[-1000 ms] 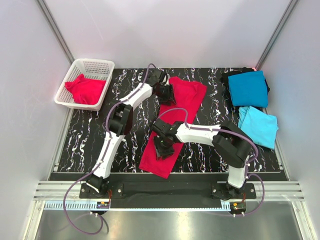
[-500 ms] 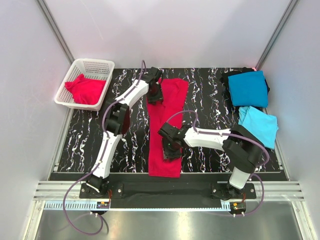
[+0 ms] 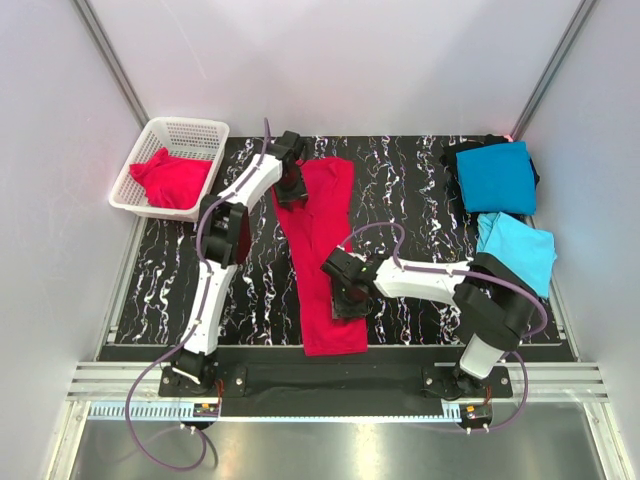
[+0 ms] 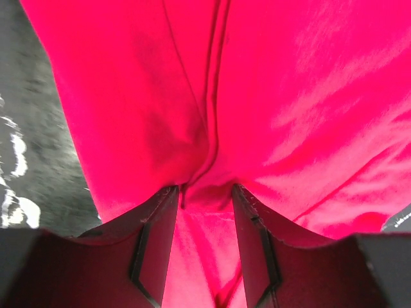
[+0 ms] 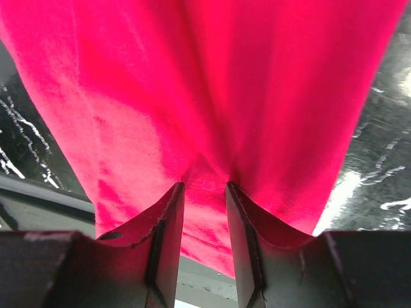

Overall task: Fold and stack the t-shirts
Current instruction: Fold the tshirt

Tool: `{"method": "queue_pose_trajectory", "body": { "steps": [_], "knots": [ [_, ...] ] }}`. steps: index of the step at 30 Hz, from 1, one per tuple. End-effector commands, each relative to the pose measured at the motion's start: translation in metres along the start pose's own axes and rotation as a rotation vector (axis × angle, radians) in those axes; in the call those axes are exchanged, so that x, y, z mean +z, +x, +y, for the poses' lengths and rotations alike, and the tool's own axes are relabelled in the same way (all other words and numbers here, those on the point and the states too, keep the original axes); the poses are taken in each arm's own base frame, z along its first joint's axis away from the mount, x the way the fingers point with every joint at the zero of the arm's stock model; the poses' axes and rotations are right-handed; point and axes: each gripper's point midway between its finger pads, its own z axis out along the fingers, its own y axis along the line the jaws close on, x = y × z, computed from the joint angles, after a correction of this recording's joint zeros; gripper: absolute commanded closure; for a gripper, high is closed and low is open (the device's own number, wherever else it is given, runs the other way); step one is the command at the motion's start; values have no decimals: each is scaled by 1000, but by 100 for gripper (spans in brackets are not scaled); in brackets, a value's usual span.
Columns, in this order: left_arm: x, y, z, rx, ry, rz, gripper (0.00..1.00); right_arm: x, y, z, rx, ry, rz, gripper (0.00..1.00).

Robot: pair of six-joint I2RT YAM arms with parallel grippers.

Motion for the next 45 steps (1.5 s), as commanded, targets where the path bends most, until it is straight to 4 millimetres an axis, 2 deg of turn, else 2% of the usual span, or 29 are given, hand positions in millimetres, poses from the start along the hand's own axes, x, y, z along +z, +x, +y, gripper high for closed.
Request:
{"method": "queue_pose_trajectory", "body": {
  "steps": [1, 3, 4, 6, 7, 10, 13, 14, 18, 20, 21, 23, 24, 25, 26, 27, 28, 29, 30, 31, 32, 34, 35, 36, 37, 38, 40, 42, 45],
  "knots": [
    [8, -26, 22, 8, -26, -56, 55, -3, 29, -63, -25, 248, 78, 60],
    [-4, -33, 8, 23, 39, -85, 55, -14, 15, -51, -35, 222, 25, 60],
    [-20, -40, 3, 27, 67, -117, 54, -19, 10, -47, -41, 211, 9, 60],
    [-34, -49, -5, 41, 107, -165, 53, -33, -3, -35, -51, 182, -37, 60],
    [-50, -56, -8, 43, 126, -196, 53, -37, -6, -32, -54, 176, -48, 59],
    [-78, -69, -17, 67, 174, -255, 52, -50, -13, -24, -59, 158, -74, 60],
    [-93, -70, -19, 86, 190, -274, 52, -60, -15, -21, -56, 141, -91, 59],
    [-104, -72, -20, 90, 201, -293, 52, -62, -15, -22, -54, 139, -96, 59],
    [-118, -67, -21, 117, 226, -293, 52, -72, -18, -22, -49, 133, -122, 59],
    [-118, -54, -19, 122, 244, -254, 52, -74, -19, -27, -53, 155, -133, 59],
    [-128, -48, -20, 114, 263, -248, 52, -74, -21, -28, -63, 161, -142, 59],
    [-115, -14, -10, 104, 244, -158, 54, -78, -29, -33, -71, 199, -179, 59],
    [-134, -4, -8, 88, 255, -169, 54, -78, -31, -35, -88, 214, -186, 57],
    [-116, 25, 8, 87, 207, -103, 55, -78, -34, -38, -92, 231, -197, 54],
    [-118, 39, 12, 101, 174, -109, 56, -80, -40, -43, -93, 264, -224, 49],
    [-120, 52, 17, 96, 168, -105, 56, -77, -42, -46, -108, 282, -224, 39],
    [-142, 56, 14, 103, 224, -162, 55, -77, -43, -48, -106, 291, -226, 38],
    [-128, 90, 27, 105, 216, -93, 55, -76, -46, -54, -87, 310, -233, 36],
    [-127, 104, 32, 82, 234, -77, 55, -76, -47, -55, -83, 302, -236, 35],
    [-149, 105, 28, 78, 310, -131, 55, -76, -48, -56, -78, 293, -242, 34],
    [-138, 133, 44, 69, 300, -71, 55, -73, -47, -57, -78, 282, -246, 34],
    [-148, 146, 43, 42, 370, -81, 54, -74, -49, -58, -65, 240, -266, 34],
    [-165, 157, 41, 42, 438, -89, 54, -67, -45, -57, -62, 205, -257, 34],
    [-158, 177, 51, 17, 437, -53, 54, -69, -45, -57, -51, 175, -267, 34],
    [-160, 183, 50, 18, 472, -59, 54, -67, -49, -52, -43, 135, -288, 34],
    [-175, 189, 48, 24, 524, -77, 53, -60, -39, -56, -48, 115, -260, 34],
    [-175, 208, 50, 7, 571, -44, 52, -59, -38, -52, -38, 70, -272, 34],
    [-182, 220, 45, 0, 626, -33, 51, -52, -28, -55, -28, 55, -240, 34],
    [-177, 239, 45, 3, 630, -1, 51, -46, -20, -52, -21, 24, -209, 35]
  ]
}}
